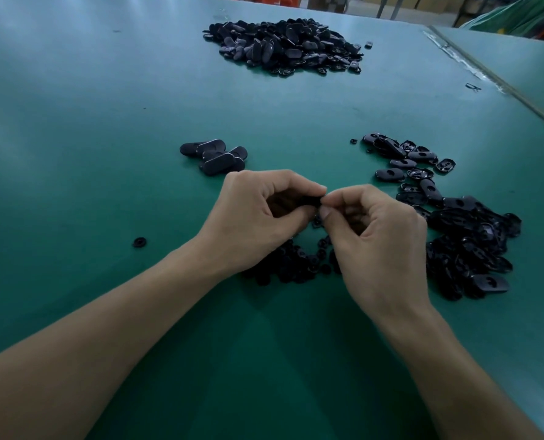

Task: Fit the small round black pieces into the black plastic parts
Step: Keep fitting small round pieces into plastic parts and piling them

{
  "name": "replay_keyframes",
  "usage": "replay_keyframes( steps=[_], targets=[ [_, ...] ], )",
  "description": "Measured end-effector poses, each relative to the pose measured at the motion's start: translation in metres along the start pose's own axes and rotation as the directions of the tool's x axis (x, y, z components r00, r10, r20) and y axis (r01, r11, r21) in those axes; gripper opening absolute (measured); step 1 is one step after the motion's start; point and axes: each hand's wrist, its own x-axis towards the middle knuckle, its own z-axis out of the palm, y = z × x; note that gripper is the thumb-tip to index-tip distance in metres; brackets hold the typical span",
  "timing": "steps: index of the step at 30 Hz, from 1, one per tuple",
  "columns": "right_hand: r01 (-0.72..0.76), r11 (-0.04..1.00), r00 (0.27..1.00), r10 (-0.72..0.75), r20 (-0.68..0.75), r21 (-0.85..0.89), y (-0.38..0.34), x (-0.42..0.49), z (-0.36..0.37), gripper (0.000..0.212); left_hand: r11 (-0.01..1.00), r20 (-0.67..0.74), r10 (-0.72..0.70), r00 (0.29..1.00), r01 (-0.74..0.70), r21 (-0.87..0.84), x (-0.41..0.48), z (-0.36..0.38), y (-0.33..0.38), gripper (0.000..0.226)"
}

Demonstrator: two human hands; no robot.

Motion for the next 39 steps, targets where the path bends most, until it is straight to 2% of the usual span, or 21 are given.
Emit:
replay_keyframes(
  steps=[3, 8, 13, 20, 25, 30, 34, 39],
  targets=[
    [-0.011, 1.000, 1.000, 0.011, -0.005, 0.013, 0.000, -0.001, 0.000, 0.017, 0.999, -0.014, 0.011, 1.000, -0.011, 0.032, 0.000, 0.000, -0.001, 0.025],
    [0.024, 0.999, 1.000, -0.025, -0.011, -0.023, -0.002, -0.004, 0.002, 0.019, 0.998, -0.031, -0.035, 0.999, 0.033, -0.061, 0.003, -0.001, -0.003, 0.019],
    [0.027, 0.999, 1.000, -0.027, 0.001, 0.019, 0.000, -0.003, 0.002, 0.022, 0.994, -0.044, -0.061, 0.997, 0.057, -0.097, 0.004, -0.002, -0.002, 0.023],
    [0.077, 0.997, 0.997, -0.077, 0.013, -0.022, 0.001, -0.003, 0.003, 0.023, 0.987, -0.049, -0.089, 0.995, 0.082, -0.139, 0.005, -0.003, 0.003, 0.025],
    [0.018, 0.999, 1.000, -0.018, 0.011, 0.034, 0.007, 0.001, -0.004, 0.026, 0.979, -0.009, -0.101, 0.995, 0.097, -0.179, 0.003, -0.004, 0.003, 0.025],
    [-0.038, 0.979, 0.995, 0.020, 0.093, 0.199, 0.008, 0.005, -0.008, 0.027, 0.971, 0.029, -0.102, 0.994, 0.105, -0.213, 0.003, -0.005, 0.003, 0.020],
    [0.075, 0.996, 0.997, -0.075, 0.015, 0.038, 0.010, 0.003, -0.008, 0.024, 0.968, 0.029, -0.112, 0.993, 0.115, -0.222, 0.004, -0.006, 0.002, 0.019],
    [0.256, 0.957, 0.962, -0.266, -0.059, -0.135, 0.008, 0.002, -0.005, 0.012, 0.957, 0.041, -0.140, 0.989, 0.146, -0.251, 0.005, -0.006, 0.001, 0.016]
  ],
)
